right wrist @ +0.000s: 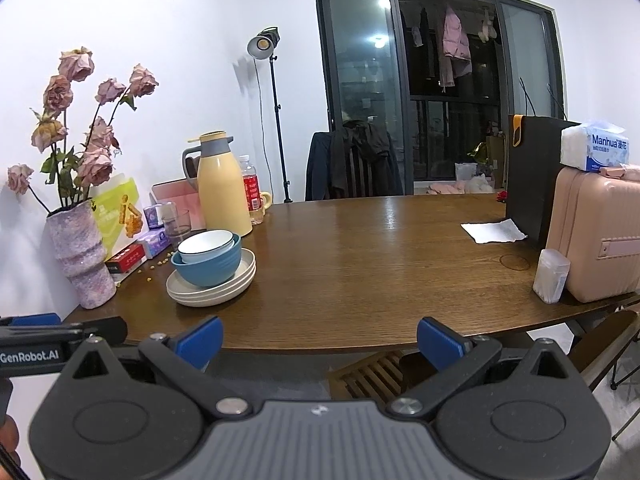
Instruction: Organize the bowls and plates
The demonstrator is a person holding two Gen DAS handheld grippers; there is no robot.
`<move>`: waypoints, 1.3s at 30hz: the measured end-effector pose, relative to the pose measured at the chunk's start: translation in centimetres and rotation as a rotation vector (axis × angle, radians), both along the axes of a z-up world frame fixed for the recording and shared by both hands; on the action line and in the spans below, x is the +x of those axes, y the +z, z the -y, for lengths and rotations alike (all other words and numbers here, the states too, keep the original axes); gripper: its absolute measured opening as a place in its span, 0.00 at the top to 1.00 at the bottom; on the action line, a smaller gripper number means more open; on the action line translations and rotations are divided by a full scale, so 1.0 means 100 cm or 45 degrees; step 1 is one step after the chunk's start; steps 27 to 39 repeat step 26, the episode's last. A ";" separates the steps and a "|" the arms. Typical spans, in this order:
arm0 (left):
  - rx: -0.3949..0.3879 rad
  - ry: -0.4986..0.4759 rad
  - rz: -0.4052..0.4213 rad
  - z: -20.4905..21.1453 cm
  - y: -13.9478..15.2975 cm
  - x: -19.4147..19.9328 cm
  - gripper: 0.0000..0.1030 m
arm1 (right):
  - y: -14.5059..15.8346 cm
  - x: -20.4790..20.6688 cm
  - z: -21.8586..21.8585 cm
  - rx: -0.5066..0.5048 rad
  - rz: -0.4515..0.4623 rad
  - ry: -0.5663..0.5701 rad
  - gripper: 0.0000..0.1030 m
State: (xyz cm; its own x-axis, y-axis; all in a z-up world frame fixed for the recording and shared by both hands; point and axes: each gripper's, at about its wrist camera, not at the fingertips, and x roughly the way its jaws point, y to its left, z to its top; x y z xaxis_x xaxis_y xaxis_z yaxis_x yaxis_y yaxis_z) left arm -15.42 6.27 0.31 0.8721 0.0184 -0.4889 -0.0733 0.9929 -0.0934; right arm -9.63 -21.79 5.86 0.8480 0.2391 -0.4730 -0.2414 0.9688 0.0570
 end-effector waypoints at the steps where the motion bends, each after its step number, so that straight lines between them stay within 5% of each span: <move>1: -0.001 0.000 -0.002 0.000 0.000 0.000 0.00 | 0.000 0.000 0.000 0.000 0.000 -0.001 0.00; 39: -0.043 -0.016 0.002 -0.002 0.001 0.001 0.00 | -0.001 0.005 -0.001 -0.002 -0.018 0.000 0.00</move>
